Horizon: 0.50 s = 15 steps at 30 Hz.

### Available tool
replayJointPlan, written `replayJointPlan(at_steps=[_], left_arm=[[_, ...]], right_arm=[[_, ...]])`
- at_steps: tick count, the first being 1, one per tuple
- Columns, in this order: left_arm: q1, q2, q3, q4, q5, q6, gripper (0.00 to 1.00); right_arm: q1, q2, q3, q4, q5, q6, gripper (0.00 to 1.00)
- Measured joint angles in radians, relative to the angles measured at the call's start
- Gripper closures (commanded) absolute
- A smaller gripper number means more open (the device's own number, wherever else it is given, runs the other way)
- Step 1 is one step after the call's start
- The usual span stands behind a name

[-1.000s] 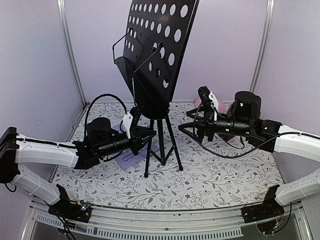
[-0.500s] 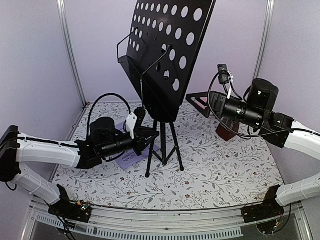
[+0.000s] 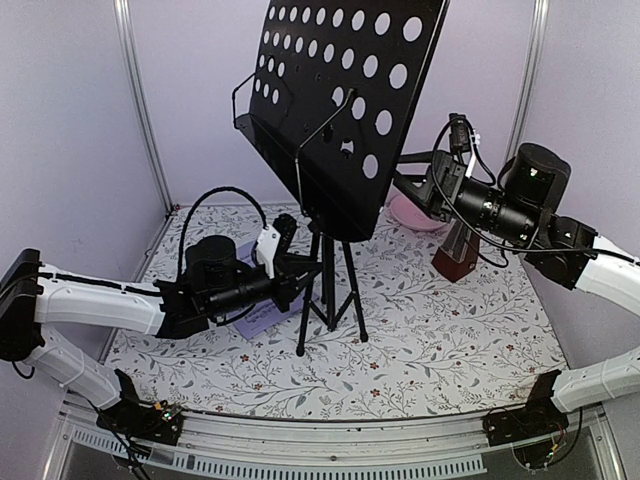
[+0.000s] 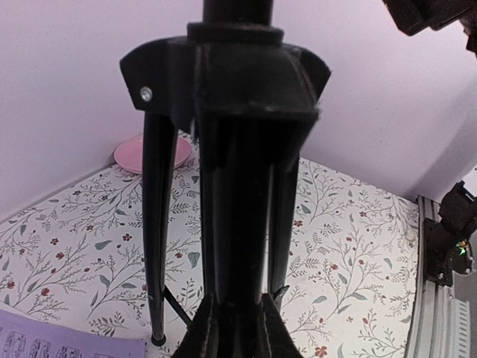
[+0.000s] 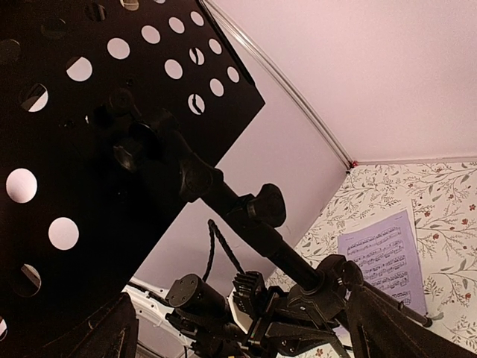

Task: Set up the instrument practice props

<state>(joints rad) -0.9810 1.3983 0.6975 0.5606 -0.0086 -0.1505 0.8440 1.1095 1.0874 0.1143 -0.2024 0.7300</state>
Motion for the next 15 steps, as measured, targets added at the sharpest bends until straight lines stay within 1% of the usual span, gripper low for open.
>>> replayJointPlan(at_steps=[3,5,11,15], left_arm=[[-0.003,0.001,0.001,-0.001,-0.003,-0.003,1.00],[-0.004,0.001,0.001,-0.001,-0.006,-0.005,1.00],[-0.008,0.002,0.001,0.001,-0.008,-0.010,1.00],[-0.008,0.006,0.001,0.007,-0.008,-0.012,1.00]], right_arm=[[-0.005,-0.002,-0.006,0.004,0.008,-0.012,0.01],[-0.008,-0.018,-0.044,0.019,0.012,-0.046,0.01],[-0.014,-0.085,-0.262,0.006,0.001,-0.259,0.00],[-0.014,-0.069,-0.391,-0.003,-0.048,-0.396,0.04]])
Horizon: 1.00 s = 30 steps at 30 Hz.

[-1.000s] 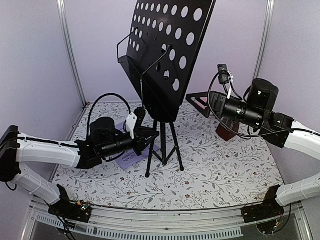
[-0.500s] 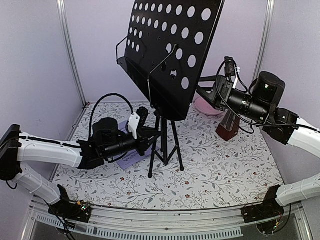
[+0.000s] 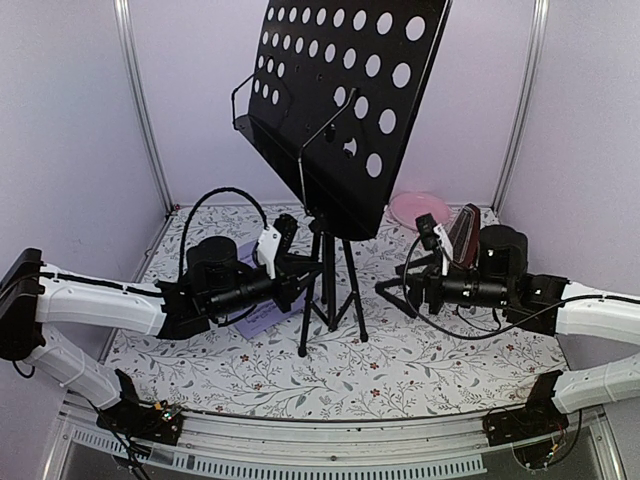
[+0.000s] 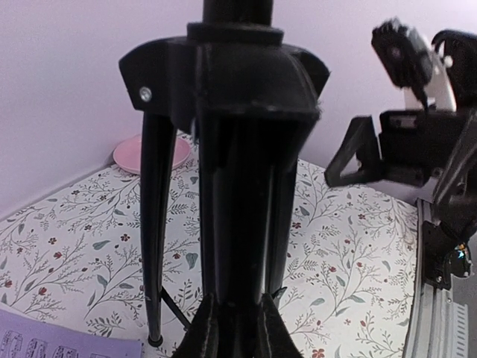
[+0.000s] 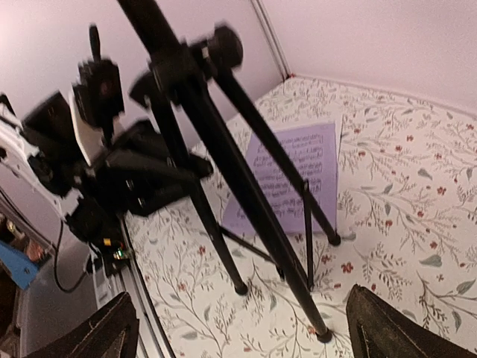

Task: Set up the instrument practice props

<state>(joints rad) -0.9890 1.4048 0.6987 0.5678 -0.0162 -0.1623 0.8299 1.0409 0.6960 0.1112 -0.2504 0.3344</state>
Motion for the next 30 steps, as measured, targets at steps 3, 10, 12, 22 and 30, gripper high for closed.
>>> replayJointPlan(at_steps=[3,10,12,22,30], left_arm=[[-0.001,0.006,0.002,0.007,0.000,-0.002,1.00],[-0.003,0.012,0.009,0.006,0.001,-0.005,1.00],[-0.003,0.015,0.012,0.006,0.002,-0.006,1.00],[-0.004,0.023,0.023,0.002,0.004,-0.008,1.00],[-0.006,0.025,0.035,-0.020,0.004,-0.008,1.00]], right_arm=[[0.000,0.041,-0.107,0.034,-0.059,-0.076,0.09],[0.000,0.210,-0.206,0.150,-0.111,-0.174,0.13],[0.000,0.264,-0.203,0.201,-0.112,-0.195,0.14],[0.000,0.497,-0.092,0.351,-0.080,-0.281,0.23],[0.000,0.582,-0.029,0.387,-0.032,-0.323,0.50]])
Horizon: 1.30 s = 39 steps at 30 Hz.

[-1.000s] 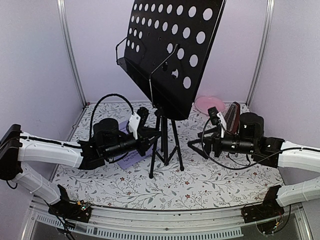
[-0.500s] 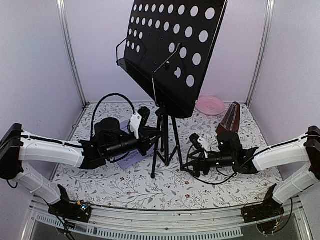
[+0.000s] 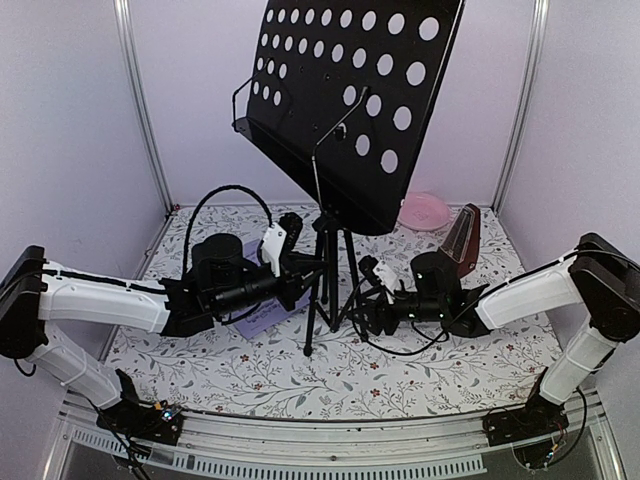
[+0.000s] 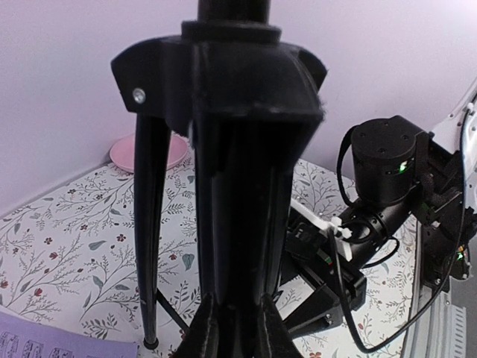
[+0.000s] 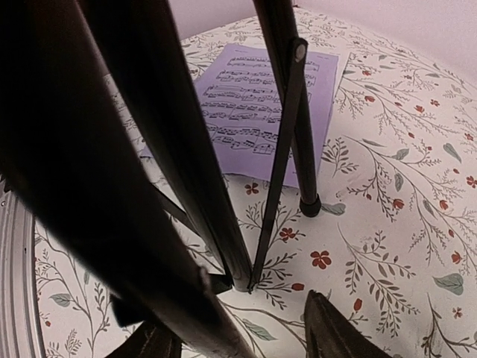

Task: Set up the instrument practice props

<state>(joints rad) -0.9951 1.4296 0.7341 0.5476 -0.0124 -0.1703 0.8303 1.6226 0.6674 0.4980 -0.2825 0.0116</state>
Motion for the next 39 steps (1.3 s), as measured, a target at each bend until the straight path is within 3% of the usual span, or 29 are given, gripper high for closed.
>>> replayJointPlan(at_steps=[10,21,39], left_arm=[[-0.002,-0.012,0.000,-0.019,-0.013,-0.007,1.00],[-0.008,-0.051,-0.013,-0.061,-0.045,-0.022,1.00],[-0.048,-0.015,0.050,-0.126,-0.060,-0.010,1.00]], right_arm=[[0.000,0.016,0.000,-0.004,0.046,-0.070,1.00],[0.004,-0.050,0.001,-0.105,0.082,-0.164,1.00],[-0.035,-0.138,-0.063,-0.175,0.075,-0.163,1.00]])
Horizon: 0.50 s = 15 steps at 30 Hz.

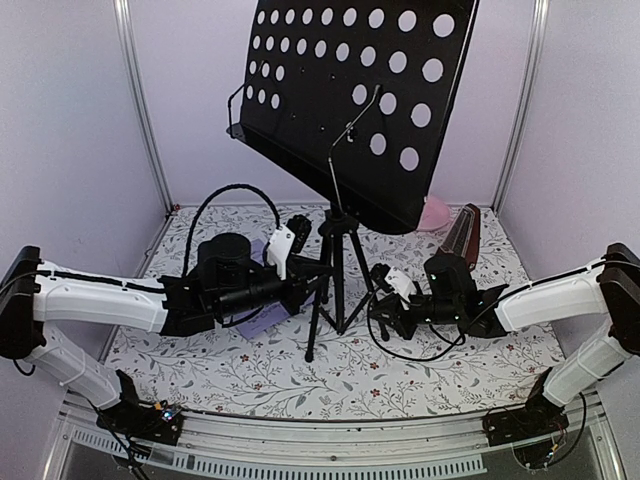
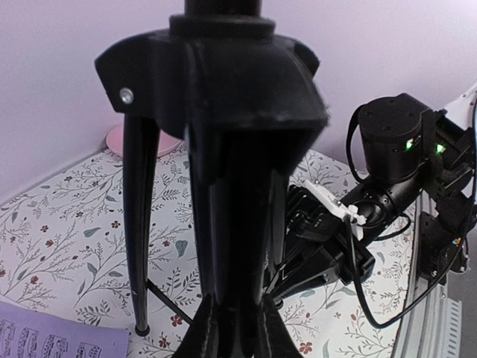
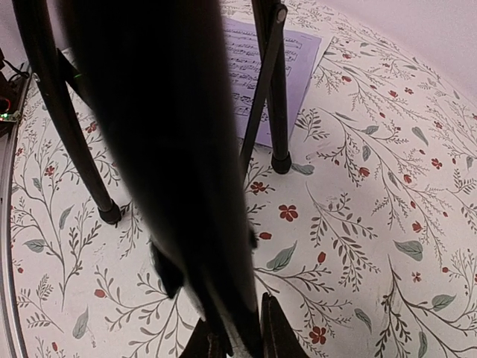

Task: Set up the instrument practice props

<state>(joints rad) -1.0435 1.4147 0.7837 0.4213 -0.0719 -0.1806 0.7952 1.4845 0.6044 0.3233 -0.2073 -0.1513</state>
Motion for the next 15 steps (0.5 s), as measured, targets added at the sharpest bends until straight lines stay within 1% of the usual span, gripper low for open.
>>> replayJointPlan(at_steps=[2,3,9,11,15], left_arm=[[-0.001,0.000,0.000,0.001,0.000,0.002,0.99],[-0.001,0.001,0.000,0.002,0.000,0.003,0.96],[-0.001,0.006,-0.012,0.013,0.013,0.020,0.65],[0.000,0.012,-0.053,-0.008,0.020,0.028,0.56],[0.014,0.019,-0.156,-0.028,0.051,0.047,0.40]], right_arm=[[-0.001,0.000,0.000,-0.002,-0.006,0.005,1.00],[-0.002,0.000,0.000,-0.002,-0.010,0.006,1.00],[-0.010,0.000,-0.002,-0.004,-0.044,0.012,1.00],[-0.025,0.000,-0.003,-0.002,-0.054,0.023,1.00],[-0.053,0.000,-0.005,0.006,-0.072,0.066,1.00]])
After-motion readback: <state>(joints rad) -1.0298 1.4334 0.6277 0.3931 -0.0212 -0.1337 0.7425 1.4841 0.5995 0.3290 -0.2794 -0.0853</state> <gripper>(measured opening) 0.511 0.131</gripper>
